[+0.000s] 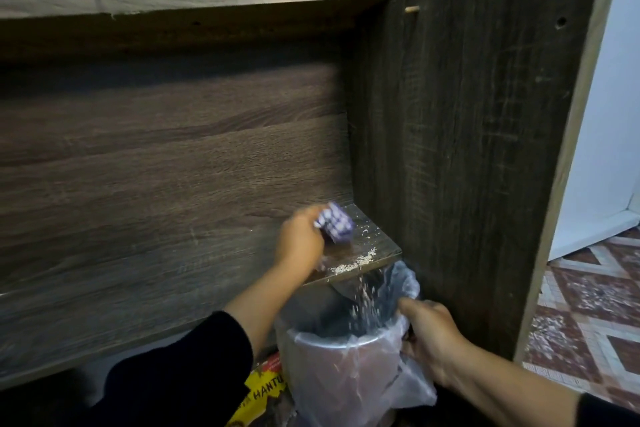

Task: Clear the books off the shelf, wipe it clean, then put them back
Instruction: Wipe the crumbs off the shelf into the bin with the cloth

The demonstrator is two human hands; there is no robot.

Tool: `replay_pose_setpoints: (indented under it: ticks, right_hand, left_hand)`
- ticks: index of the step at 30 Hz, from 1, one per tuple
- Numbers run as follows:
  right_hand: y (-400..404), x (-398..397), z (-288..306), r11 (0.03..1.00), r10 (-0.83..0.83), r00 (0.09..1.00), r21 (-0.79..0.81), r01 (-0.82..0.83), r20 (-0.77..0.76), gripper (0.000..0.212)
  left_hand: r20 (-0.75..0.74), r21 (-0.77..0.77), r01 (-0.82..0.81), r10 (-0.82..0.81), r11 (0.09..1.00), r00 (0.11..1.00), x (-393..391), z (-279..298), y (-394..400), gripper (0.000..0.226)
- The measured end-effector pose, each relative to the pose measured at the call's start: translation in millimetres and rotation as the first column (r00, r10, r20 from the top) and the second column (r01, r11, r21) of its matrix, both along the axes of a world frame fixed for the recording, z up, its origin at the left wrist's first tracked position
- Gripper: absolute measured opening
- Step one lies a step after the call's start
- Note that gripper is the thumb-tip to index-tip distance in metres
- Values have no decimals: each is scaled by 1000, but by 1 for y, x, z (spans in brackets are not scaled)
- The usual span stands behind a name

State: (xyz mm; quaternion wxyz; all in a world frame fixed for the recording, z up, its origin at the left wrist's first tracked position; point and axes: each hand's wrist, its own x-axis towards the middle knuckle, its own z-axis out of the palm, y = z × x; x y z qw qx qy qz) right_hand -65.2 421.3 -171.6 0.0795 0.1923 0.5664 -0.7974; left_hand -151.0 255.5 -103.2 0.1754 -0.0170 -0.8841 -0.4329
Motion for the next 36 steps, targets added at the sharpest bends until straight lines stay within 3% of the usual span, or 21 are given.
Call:
replay_pose_setpoints:
  ticks: [2,3,5,7,10,14,17,21,25,27,31,36]
  right_hand:
    - [0,-1,-1,1000,-6,1000,1,6,1,18]
    - [0,-2,-2,1000,-4,1000,2,4,1,19]
    - [1,-5,-4,1000,-1,1000,7,1,5,19]
    - [1,-7,-7,1000,8,1000,7,-8,6,16]
    - [1,-10,-12,1000,21,1000,-5,-21,-10,10]
    - [2,-19,-19,1000,4,1000,-22,-4,-19,13]
    - [0,-23,-24,999,-27,999,-42,26,-18,8]
    - [-1,-28,-33,996,-88,996,-21,87,-32,3]
    - [0,-34,-39,995,-102,994,9,103,-50,15]
    - [2,-35,-39,995,-101,993,14,102,-59,26]
    - [5,-30,-35,997,-69,994,17,71,-79,19]
    - [6,-17,-27,998,-61,996,16,62,-67,11]
  left_hand:
    - [-187,-164,-188,156,968,970,-10,8,-29,47]
    - [-235,-289,-299,236,909,943,-17,6,-49,42]
    - [-126,-448,-438,430,780,894,-25,-2,-82,33]
    - [91,-520,-412,529,748,844,-31,-17,-108,41]
    - [90,-565,-295,413,771,906,-51,-30,-109,41]
    - [152,-429,-48,124,902,981,-85,-30,-70,37]
    - [238,-203,103,-53,974,970,-100,-26,-35,34]
    - [317,-103,194,-153,976,936,-116,-15,0,27]
    - [346,-106,280,-229,954,910,-127,-14,22,34]
    - [354,-194,319,-237,928,905,-130,-16,27,40]
    - [352,-229,406,-314,885,882,-113,-11,28,37]
    - [279,-416,575,-503,704,818,-66,-9,20,33]
